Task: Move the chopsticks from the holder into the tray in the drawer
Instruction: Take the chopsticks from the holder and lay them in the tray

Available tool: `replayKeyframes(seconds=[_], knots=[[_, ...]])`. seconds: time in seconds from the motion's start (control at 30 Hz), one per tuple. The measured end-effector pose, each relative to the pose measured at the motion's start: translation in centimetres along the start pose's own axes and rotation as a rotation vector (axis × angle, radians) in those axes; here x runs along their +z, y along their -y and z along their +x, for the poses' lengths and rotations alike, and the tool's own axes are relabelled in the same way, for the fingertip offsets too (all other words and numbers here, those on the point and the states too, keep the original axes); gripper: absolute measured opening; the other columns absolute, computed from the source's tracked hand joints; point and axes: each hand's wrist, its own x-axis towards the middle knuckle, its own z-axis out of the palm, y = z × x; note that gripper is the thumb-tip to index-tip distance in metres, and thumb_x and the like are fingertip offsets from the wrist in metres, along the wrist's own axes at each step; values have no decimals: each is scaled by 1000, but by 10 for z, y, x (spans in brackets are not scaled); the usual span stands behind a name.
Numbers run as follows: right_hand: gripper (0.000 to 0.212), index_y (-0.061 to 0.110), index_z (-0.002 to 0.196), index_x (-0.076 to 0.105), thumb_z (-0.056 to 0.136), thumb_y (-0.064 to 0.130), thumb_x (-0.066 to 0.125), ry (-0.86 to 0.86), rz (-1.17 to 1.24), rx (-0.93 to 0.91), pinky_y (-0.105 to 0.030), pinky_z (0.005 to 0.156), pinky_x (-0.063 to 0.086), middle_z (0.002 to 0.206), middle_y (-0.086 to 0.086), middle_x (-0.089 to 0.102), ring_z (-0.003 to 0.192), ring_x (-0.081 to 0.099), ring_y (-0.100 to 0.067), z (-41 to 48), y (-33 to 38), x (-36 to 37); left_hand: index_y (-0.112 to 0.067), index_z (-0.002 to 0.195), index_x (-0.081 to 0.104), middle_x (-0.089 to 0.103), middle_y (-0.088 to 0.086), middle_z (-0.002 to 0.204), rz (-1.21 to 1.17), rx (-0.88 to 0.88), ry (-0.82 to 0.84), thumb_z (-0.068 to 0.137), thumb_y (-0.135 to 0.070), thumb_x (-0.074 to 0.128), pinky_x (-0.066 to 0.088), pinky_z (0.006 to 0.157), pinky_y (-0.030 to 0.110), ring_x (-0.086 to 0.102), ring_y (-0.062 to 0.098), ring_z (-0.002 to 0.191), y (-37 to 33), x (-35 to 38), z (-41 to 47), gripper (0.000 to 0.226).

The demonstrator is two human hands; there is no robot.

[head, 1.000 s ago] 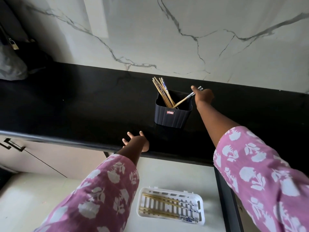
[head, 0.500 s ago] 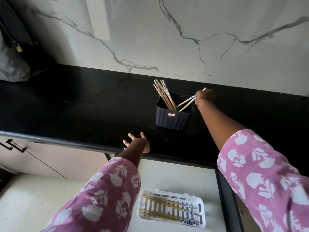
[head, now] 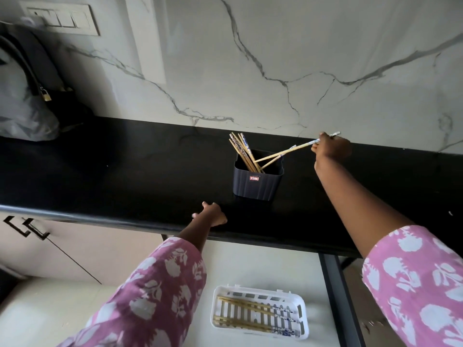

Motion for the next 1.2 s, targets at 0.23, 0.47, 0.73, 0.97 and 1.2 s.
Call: replayKeyframes(seconds=[0.23, 0.47, 0.73, 0.97, 1.2], knots=[[23, -7, 109, 58, 89, 6, 60, 14, 378, 371, -24, 59, 56, 65, -7, 54, 52, 55, -14, -51, -15, -18, -10, 135, 48, 54, 10, 135, -969, 429, -213, 92, -30, 58, 41, 91, 28, 52, 18, 119, -51, -44, -36, 49], [24, 5, 69, 50, 92, 8, 57, 208, 409, 694, -15, 29, 45, 66, -5, 50, 42, 53, -12, -85, -34, -22, -10, 97, 67, 67, 8, 93, -1323, 582, -504, 94, -24, 56, 41, 76, 26, 56, 13, 88, -68, -73, -65, 18], [40, 6, 62, 57, 90, 34, 61, 486, -76, 498, -17, 36, 37, 56, -5, 55, 44, 46, -13, -118, -47, -36, -18, 79, 67, 73, -2, 83, -1126, 674, -567, 89, -16, 58, 47, 71, 27, 67, 21, 90, -60, -89, -77, 13], [19, 5, 92, 75, 80, 19, 73, 702, -455, -421, -24, 71, 48, 78, -5, 71, 71, 63, -11, -117, -46, -37, -16, 77, 66, 67, -5, 71, -846, 635, -544, 88, -19, 61, 44, 64, 25, 66, 21, 91, -53, -74, -81, 13], [21, 2, 102, 72, 82, 7, 70, 753, -488, -465, -23, 82, 51, 99, -14, 74, 87, 66, -14, -125, -64, -37, -9, 85, 70, 62, 3, 75, -783, 605, -494, 89, -21, 61, 34, 53, 23, 48, 12, 68, -46, -50, -73, 16]])
